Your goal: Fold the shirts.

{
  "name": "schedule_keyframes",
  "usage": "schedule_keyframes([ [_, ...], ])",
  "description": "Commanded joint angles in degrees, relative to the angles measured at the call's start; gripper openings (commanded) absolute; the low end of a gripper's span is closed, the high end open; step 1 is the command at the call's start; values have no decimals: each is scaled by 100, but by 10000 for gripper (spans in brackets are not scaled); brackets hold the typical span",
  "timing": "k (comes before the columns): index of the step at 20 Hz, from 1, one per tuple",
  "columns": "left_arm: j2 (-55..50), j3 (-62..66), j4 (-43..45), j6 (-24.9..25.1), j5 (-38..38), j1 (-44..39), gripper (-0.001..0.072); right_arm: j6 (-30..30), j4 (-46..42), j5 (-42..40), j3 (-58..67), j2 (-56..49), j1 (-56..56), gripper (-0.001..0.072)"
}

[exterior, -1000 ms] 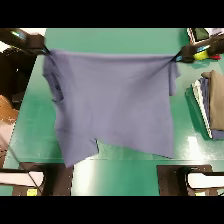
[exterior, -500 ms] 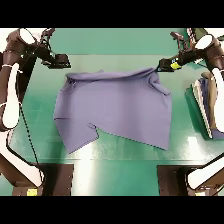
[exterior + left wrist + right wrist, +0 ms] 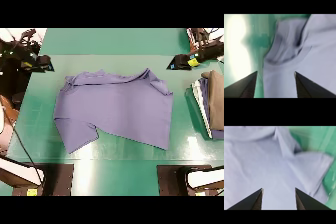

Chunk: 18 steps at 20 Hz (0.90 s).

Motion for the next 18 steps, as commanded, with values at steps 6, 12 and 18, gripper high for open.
schedule_keyframes([
  [6,2704,-4133,72,4,999,278,544,-133,44,-413,-2568,1985,-214,450],
  [12,2981,-5971,-256,-109,1961,278,545,-131,50,-374,-3526,2625,-214,451],
  [18,2979,-6360,-546,-107,2632,278,544,-122,48,-382,-3711,2876,-214,451],
])
